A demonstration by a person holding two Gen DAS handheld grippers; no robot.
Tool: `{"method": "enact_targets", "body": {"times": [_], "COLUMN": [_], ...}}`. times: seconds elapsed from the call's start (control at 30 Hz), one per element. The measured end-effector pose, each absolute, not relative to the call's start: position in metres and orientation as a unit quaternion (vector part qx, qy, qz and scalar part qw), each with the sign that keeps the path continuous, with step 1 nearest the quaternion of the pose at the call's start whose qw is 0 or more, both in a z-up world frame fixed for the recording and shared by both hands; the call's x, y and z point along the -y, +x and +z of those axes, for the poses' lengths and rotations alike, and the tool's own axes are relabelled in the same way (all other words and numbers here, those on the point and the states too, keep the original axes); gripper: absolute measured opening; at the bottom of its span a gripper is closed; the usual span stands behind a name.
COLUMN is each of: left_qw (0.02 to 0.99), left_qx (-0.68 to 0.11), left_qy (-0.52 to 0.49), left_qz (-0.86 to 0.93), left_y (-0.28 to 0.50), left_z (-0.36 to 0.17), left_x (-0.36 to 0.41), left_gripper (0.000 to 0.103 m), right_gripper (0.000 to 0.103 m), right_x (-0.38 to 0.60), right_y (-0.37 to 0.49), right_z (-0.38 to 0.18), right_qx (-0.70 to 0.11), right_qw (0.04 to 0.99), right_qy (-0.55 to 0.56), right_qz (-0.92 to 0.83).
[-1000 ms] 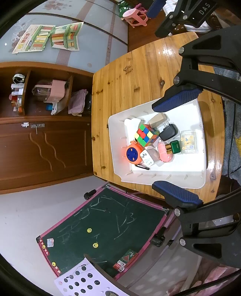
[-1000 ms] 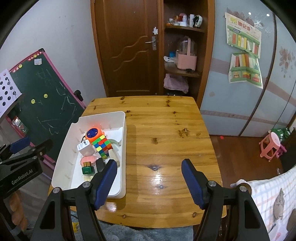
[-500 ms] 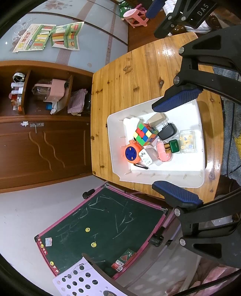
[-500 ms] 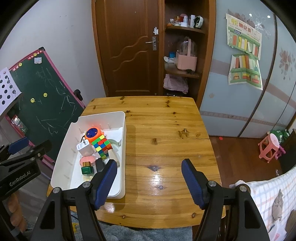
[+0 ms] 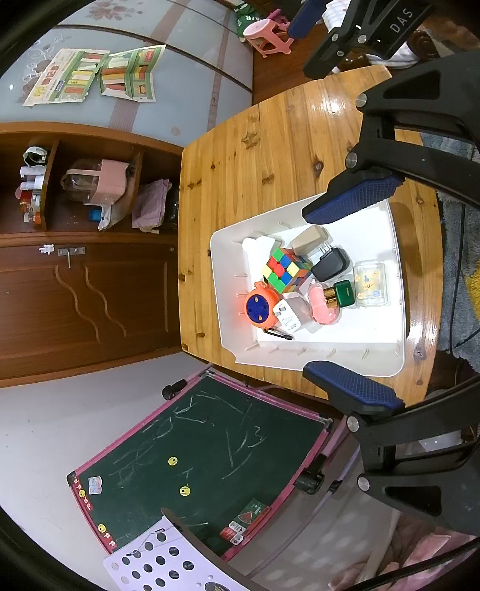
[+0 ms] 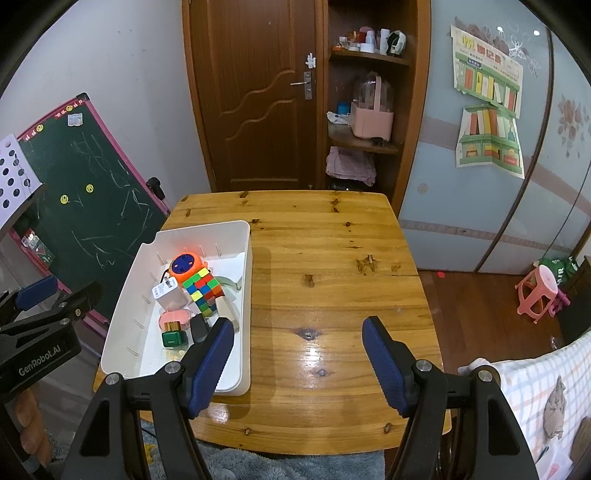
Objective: Organize rigid objects
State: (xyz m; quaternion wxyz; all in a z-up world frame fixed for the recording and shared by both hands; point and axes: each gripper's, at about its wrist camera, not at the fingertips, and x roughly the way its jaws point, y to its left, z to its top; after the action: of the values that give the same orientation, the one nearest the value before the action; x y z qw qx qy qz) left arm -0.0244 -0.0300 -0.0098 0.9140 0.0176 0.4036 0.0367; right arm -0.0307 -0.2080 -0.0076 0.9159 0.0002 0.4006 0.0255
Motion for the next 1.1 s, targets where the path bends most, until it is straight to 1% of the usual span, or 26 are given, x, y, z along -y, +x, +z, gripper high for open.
{"method": "enact_targets", "body": {"times": [1.1], "left_qw": [0.905], "left_qx": [-0.425], "left_qy": [-0.004], "left_qz": [0.021], "left_y": [-0.0214], "left_z": [-0.0151], "left_x": [0.0264], "left_gripper": [0.08], "right_gripper": [0.073], "right_x": [0.209], "right_y": [-0.0292], "right_z": [-0.0084], "right_qx": [-0.405], "right_qw": [0.914], "right_qy": [-0.002], "right_qz": [0.027]}}
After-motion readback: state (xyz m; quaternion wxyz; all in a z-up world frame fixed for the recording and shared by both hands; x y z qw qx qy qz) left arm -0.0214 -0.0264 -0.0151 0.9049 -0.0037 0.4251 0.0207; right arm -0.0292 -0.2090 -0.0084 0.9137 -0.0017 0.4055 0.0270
